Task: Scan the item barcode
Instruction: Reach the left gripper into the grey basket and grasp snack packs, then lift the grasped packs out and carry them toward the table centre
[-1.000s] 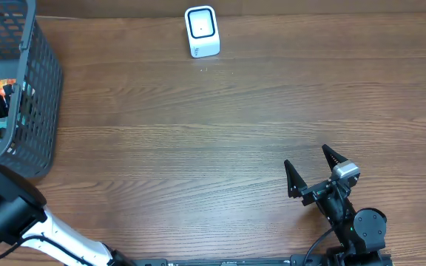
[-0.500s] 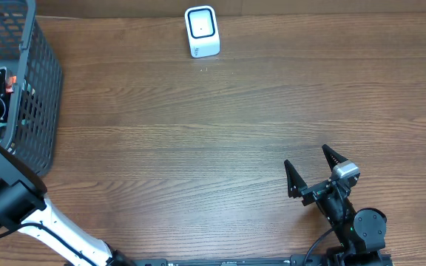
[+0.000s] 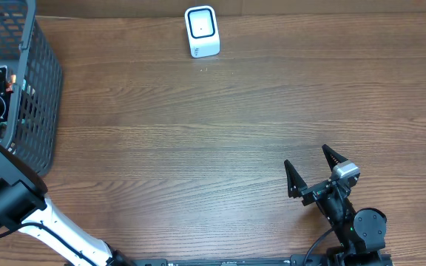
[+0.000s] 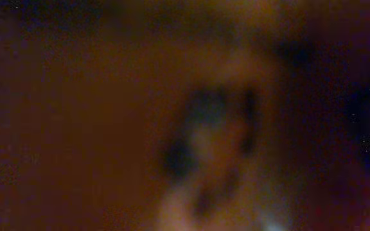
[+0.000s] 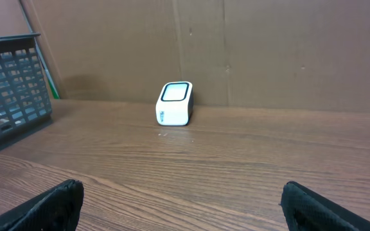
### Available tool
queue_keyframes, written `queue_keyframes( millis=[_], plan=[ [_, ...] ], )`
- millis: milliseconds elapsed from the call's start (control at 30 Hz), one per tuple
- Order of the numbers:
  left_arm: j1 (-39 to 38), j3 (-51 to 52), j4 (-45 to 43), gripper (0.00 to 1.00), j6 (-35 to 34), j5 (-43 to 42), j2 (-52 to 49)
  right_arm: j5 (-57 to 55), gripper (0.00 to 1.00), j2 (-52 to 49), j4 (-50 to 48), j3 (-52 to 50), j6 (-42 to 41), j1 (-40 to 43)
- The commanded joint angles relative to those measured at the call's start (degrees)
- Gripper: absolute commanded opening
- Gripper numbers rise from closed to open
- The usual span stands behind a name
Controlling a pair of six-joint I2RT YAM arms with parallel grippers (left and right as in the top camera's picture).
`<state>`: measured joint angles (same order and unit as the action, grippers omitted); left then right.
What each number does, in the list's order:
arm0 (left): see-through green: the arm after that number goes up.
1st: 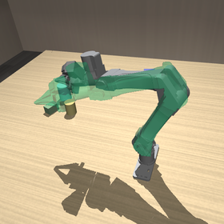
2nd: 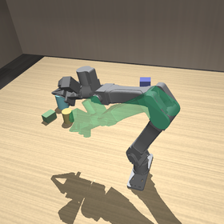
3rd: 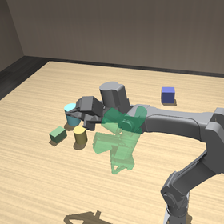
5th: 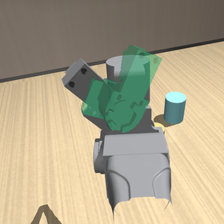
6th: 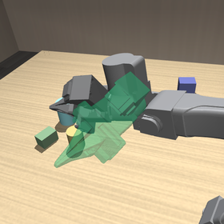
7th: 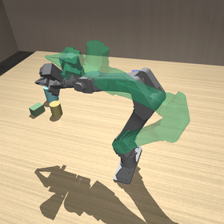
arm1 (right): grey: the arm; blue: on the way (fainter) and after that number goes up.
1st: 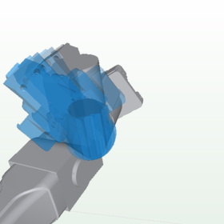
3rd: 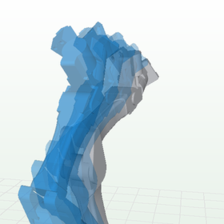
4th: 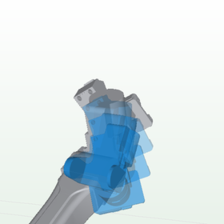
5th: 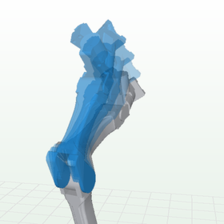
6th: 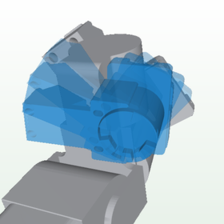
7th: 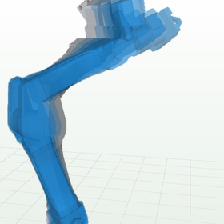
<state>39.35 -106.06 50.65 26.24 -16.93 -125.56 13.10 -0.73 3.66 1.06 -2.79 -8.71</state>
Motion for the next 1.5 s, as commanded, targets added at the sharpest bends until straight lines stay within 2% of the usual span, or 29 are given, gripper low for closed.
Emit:
queue_keyframes(
  millis=[0,300,467,667,800,900,1100,1233,1467],
  plan=[
    [-0.33,-1.36,0.24,0.52,-2.71,-0.17,3.32,-0.39,1.0,0.57,-0.26,-0.61,0.24,-0.22],
    [-0.33,-1.46,-1.46,0.51,-7.93,0.15,13.88,-0.39,1.0,0.57,-0.26,-0.61,0.24,-0.22],
    [-0.33,-1.46,-3.74,0.52,-11.78,4.04,21.44,-0.39,1.0,0.57,-0.26,-0.61,0.24,-0.22],
    [-0.59,-1.46,-5.51,0.52,-21.9,3.8,31.93,-0.39,1.0,0.57,-0.26,-0.61,0.24,-0.22],
    [-1.68,-1.46,-2.99,0.47,-29.29,3.78,36.96,-0.39,1.0,0.57,-0.26,-0.61,0.24,-0.22],
    [-3.98,-1.46,-0.07,0.41,-32.39,3.8,40.33,-0.39,1.0,0.57,-0.26,-0.61,0.24,-0.22],
    [-12.33,-1.46,6.78,0.38,-36.02,3.85,44.76,-0.39,1.0,0.57,-0.26,-0.61,0.24,-0.22],
    [-20.79,-1.42,11.67,0.38,-36.87,4.28,45.07,-0.39,1.0,0.57,-0.26,-0.61,0.24,-0.22],
    [-38.69,0.11,15.72,0.37,-41.33,12.09,43.3,-0.39,1.0,0.57,-0.26,-0.61,0.24,-0.22]
  ],
)
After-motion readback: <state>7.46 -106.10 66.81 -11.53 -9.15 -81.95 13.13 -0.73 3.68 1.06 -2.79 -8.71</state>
